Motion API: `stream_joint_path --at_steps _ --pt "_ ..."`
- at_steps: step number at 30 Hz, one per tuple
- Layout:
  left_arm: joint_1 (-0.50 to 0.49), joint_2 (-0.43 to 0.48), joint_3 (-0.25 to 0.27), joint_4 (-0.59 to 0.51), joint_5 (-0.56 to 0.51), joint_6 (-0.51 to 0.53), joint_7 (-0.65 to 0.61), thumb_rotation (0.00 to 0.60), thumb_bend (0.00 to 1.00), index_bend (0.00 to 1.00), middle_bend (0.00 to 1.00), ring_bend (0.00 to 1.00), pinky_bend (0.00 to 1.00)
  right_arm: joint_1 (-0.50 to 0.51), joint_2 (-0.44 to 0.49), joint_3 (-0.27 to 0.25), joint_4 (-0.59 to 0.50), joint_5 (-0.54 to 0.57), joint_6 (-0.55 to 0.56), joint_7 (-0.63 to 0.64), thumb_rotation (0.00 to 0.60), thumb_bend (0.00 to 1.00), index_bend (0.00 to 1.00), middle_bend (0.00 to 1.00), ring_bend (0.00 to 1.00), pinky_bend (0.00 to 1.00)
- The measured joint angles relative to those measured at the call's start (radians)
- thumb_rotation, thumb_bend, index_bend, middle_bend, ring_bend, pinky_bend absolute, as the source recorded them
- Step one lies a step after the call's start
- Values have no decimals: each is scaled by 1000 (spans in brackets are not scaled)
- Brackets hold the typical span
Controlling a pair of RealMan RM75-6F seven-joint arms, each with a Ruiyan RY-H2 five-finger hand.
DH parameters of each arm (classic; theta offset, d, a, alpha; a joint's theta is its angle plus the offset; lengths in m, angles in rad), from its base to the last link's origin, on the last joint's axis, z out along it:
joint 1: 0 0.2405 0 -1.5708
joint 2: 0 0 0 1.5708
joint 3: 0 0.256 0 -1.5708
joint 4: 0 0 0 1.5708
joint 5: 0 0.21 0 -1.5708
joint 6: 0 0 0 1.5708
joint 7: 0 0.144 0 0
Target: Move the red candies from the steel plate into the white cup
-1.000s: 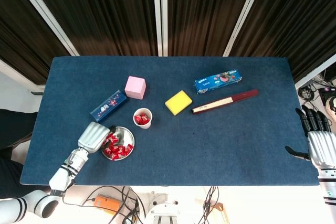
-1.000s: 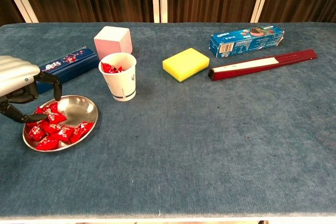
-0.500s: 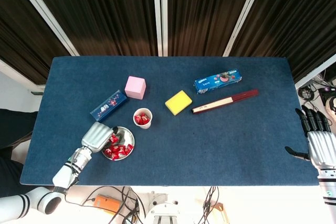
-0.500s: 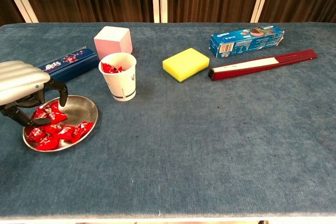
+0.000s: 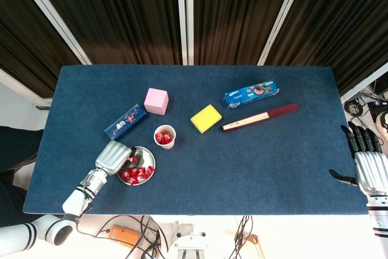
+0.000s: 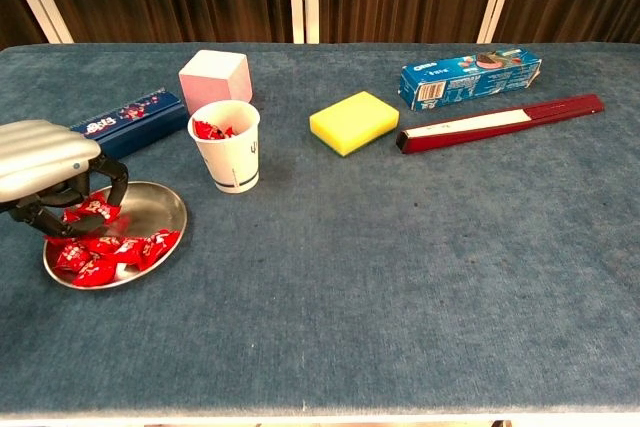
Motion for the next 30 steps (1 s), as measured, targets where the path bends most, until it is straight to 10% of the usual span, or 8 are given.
stream_joint_path --at_steps 13,30 --pt "-65 24 -155 -152 39 67 -161 600 399 575 969 869 808 1 -2 -2 7 -6 0 8 600 151 0 10 0 0" --pt "-225 -56 -249 -102 -273 -101 -7 600 283 373 953 863 808 -7 -2 -1 50 11 -4 56 600 151 0 10 0 0"
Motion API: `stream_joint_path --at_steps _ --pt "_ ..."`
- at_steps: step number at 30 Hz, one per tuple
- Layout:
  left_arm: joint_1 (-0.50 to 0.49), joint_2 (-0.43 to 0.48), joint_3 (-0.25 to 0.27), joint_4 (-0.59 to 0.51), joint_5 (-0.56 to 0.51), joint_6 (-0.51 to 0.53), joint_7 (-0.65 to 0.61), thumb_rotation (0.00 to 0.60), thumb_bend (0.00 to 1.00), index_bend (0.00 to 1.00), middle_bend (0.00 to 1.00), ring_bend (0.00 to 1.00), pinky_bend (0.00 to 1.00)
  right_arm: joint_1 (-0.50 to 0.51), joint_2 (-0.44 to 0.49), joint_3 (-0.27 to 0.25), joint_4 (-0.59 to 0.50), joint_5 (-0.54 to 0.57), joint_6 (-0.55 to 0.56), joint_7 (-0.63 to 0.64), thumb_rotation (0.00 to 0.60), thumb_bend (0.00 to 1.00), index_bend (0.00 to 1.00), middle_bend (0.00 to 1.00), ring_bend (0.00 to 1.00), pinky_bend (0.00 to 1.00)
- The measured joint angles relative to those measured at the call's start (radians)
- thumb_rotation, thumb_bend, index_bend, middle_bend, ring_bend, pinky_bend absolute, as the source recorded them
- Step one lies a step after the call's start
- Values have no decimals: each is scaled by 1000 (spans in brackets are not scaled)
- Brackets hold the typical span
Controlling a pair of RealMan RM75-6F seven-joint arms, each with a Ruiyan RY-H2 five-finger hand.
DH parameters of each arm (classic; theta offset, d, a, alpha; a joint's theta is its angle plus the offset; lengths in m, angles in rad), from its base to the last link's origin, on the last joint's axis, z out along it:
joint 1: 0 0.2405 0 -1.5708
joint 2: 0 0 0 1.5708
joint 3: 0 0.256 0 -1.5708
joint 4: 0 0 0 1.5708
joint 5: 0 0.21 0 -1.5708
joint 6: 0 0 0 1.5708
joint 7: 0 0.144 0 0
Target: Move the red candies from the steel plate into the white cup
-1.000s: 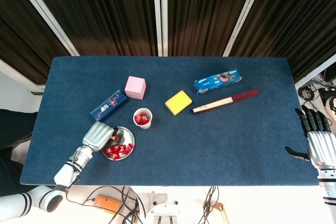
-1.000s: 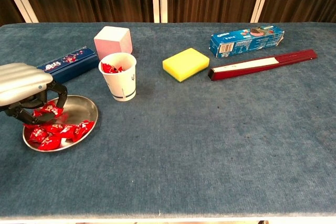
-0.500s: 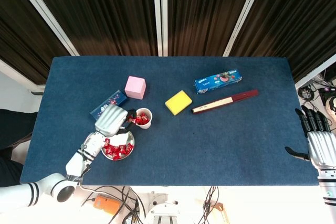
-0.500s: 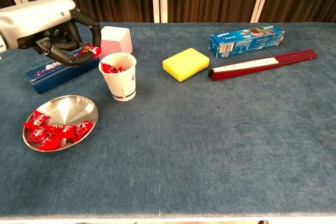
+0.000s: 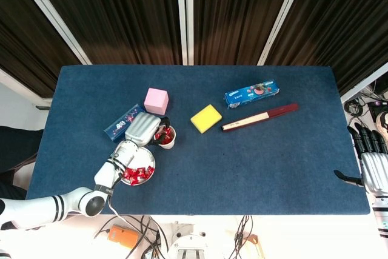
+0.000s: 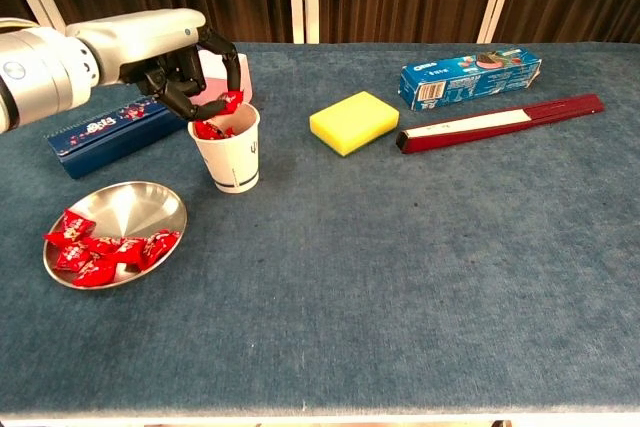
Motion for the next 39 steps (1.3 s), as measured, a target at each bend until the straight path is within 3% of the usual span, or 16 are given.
stream_joint_path --at_steps 4,7,13,17,24,39 --pt "6 12 13 -40 -44 41 58 600 203 265 948 858 808 3 -2 1 5 -1 -3 3 600 151 0 10 0 0" --pt "28 31 22 -79 -22 97 49 600 201 261 948 858 808 5 -3 2 6 -1 -7 5 600 150 0 10 0 0" --pt "121 111 72 -151 106 232 -12 600 230 330 948 857 803 10 -1 5 2 -4 -8 1 600 152 0 10 0 0" --pt "198 163 141 -160 183 295 -57 600 253 388 947 857 800 15 -2 6 -3 -9 -11 -6 600 151 0 10 0 0" --pt "244 172 257 -72 219 275 2 600 242 414 948 854 800 19 -3 4 -16 -13 -13 -23 600 150 0 10 0 0" --pt "277 137 308 -23 225 189 56 600 179 412 948 853 800 15 3 0 -50 -18 -2 -53 600 152 0 10 0 0"
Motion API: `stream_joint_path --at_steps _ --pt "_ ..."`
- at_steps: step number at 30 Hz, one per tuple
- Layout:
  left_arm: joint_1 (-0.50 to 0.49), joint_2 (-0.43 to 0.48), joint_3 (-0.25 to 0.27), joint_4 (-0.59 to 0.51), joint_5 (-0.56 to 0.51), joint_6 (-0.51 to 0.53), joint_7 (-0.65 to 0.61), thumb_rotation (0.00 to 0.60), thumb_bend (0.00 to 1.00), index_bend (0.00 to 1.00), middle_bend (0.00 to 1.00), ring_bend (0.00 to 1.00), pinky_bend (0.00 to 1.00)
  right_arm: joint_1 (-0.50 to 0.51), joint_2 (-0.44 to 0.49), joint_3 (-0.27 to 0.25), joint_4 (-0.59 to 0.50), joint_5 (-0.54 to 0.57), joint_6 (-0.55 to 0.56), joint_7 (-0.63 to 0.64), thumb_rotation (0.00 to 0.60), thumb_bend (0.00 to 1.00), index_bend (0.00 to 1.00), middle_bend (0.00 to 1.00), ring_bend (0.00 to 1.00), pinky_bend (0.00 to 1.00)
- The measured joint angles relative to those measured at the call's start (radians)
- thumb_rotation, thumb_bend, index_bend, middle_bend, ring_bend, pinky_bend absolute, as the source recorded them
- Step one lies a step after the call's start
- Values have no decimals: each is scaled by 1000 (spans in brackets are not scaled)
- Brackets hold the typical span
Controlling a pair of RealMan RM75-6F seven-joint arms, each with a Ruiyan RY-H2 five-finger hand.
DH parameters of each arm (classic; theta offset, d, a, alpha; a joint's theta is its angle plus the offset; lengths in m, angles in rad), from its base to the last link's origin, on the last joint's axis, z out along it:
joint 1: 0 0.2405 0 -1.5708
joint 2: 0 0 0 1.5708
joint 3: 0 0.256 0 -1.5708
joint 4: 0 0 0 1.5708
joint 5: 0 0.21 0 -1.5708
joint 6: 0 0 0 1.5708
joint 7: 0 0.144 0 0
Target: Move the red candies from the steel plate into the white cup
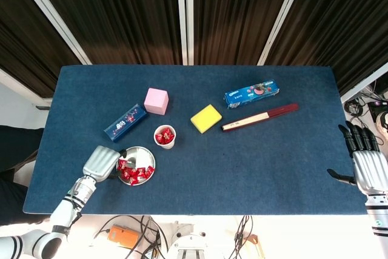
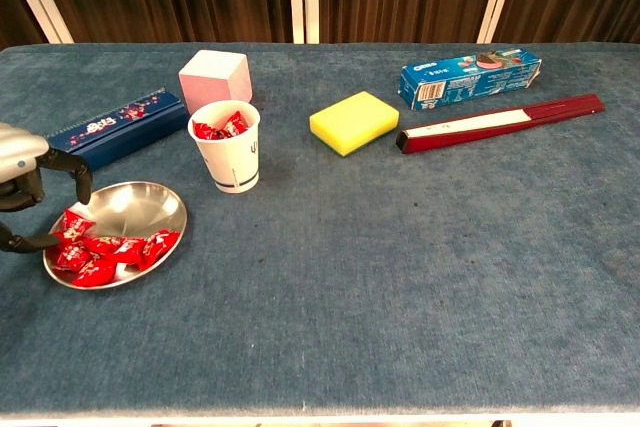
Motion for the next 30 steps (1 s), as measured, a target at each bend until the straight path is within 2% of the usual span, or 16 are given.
stream_joint_path --at_steps 14,23,30 --pt "10 -19 -17 25 -8 -17 -4 600 178 412 948 854 800 1 -1 0 -1 3 -3 -3 600 150 0 10 0 0" --pt "0 -29 -28 40 -4 -41 -1 600 179 378 947 854 800 -1 1 0 -4 6 0 -6 600 151 0 10 0 0" --pt "-4 -31 -31 50 -25 -66 7 600 226 405 947 854 800 -1 0 0 -3 9 -1 -6 600 151 0 10 0 0"
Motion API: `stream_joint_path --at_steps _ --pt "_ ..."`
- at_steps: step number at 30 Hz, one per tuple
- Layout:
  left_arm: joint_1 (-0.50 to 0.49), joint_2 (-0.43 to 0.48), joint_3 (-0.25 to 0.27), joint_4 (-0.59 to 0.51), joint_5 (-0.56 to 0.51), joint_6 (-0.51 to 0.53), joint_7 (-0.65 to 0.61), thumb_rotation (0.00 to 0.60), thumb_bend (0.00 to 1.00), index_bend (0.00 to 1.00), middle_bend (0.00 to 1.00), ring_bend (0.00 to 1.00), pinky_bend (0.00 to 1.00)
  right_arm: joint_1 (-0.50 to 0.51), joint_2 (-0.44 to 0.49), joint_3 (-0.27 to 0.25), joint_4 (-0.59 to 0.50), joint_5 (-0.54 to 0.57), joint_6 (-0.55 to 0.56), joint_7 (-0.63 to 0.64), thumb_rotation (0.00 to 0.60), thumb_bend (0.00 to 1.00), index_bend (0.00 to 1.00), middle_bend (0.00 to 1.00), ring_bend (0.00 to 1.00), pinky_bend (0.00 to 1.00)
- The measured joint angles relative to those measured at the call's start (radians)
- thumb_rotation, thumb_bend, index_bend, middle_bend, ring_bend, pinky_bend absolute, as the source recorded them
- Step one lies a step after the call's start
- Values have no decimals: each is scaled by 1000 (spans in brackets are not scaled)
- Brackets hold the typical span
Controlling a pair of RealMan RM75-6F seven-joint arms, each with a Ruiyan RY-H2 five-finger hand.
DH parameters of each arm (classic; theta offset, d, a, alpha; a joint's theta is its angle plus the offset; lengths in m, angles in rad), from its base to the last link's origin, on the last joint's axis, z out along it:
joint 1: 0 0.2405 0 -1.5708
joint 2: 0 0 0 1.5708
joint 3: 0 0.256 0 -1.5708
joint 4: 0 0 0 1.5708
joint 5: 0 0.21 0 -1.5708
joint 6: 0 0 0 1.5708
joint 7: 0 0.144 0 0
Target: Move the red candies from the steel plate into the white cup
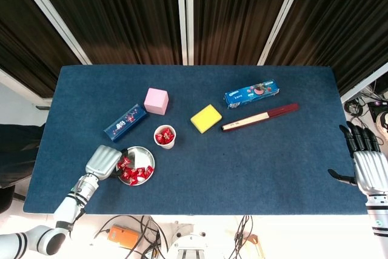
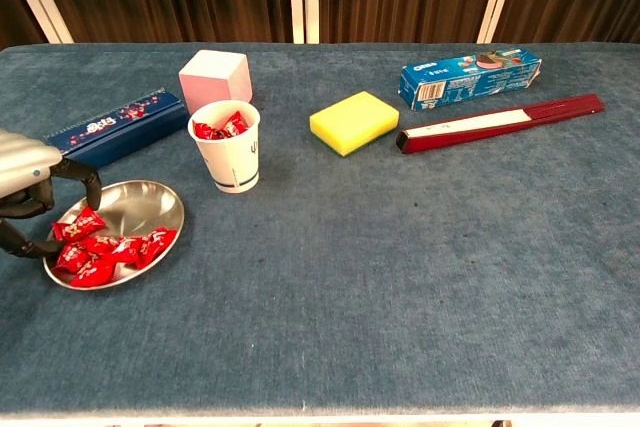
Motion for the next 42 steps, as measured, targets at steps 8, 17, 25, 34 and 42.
stream_joint_path --at_steps 8,17,25,34,42 --pt "-4 -9 -3 17 -1 -17 -15 600 366 525 948 857 800 3 0 1 -3 0 -3 -4 600 152 0 10 0 0" --pt "-7 9 -16 -15 10 -7 -33 600 391 558 948 859 800 1 0 1 -3 0 0 -3 600 150 0 9 0 0" --pt "-35 53 -108 -127 63 44 -147 600 389 550 948 859 800 -2 -1 -1 3 -6 6 5 600 150 0 10 0 0" --pt "-184 -5 -238 -136 -19 -61 -154 600 384 514 948 859 800 -12 -1 -4 19 -1 13 27 600 153 0 9 0 0" --pt "-278 -66 -277 -74 -191 -140 -56 600 325 401 948 859 800 -19 -1 -5 38 7 13 49 600 151 0 10 0 0"
